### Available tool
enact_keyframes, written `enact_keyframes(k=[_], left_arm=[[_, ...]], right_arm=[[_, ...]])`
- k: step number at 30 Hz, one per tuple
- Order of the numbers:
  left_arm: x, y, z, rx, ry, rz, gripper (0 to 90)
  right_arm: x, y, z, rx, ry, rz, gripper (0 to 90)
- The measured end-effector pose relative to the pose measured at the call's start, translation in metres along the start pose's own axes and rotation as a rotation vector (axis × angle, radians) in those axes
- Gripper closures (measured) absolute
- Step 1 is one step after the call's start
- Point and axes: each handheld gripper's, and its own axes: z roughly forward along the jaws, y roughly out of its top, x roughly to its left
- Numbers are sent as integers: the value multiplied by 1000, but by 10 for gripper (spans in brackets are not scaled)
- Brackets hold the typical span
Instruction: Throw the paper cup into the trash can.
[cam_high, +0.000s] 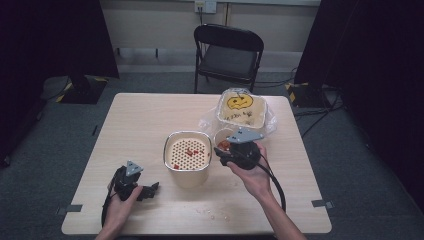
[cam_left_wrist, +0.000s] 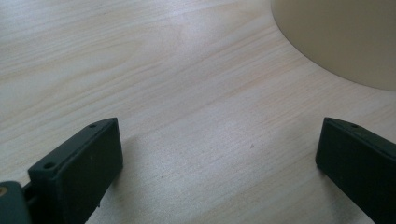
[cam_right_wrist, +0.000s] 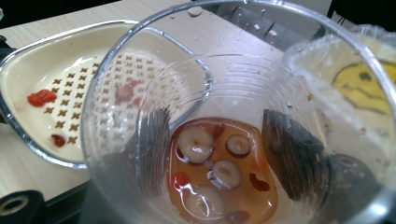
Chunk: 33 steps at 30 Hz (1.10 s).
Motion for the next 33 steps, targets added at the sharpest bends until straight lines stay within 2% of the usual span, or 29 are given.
enact_keyframes(k=[5, 8, 11, 12, 15, 16, 18, 19, 20, 21, 22, 25, 26, 29, 33], left_arm=[[0, 0, 0, 0, 0, 0, 1], [0, 0, 0, 0, 0, 0, 2], [0, 0, 0, 0, 0, -1, 1], [0, 0, 0, 0, 0, 0, 2], [0, 0, 0, 0, 0, 0, 2], [0, 0, 0, 0, 0, 0, 2], [0, 0, 0, 0, 0, 0, 2], [0, 0, 0, 0, 0, 0, 2], [0, 0, 0, 0, 0, 0, 2], [0, 0, 0, 0, 0, 0, 1], [0, 0, 0, 0, 0, 0, 1], [0, 0, 0, 0, 0, 0, 1], [0, 0, 0, 0, 0, 0, 1], [0, 0, 0, 0, 0, 0, 1], [0, 0, 0, 0, 0, 0, 1]], right_arm=[[3, 15, 3, -6, -26, -55, 434], [8, 24, 6, 4, -52, -106, 436], [10, 31, 9, 7, -57, -135, 438], [13, 36, 12, 16, -70, -161, 439], [14, 42, 16, 32, -76, -185, 443], [15, 43, 18, 33, -77, -191, 445], [17, 45, 22, 52, -112, -239, 449], [17, 45, 22, 52, -112, -239, 449], [20, 47, 25, 64, -123, -270, 452], [20, 47, 25, 64, -123, -270, 452], [23, 49, 28, 70, -152, -307, 456], [25, 51, 31, 74, -151, -319, 460], [28, 53, 33, 78, -172, -345, 465], [32, 55, 35, 77, -183, -379, 473], [38, 58, 41, 95, -222, -454, 480]])
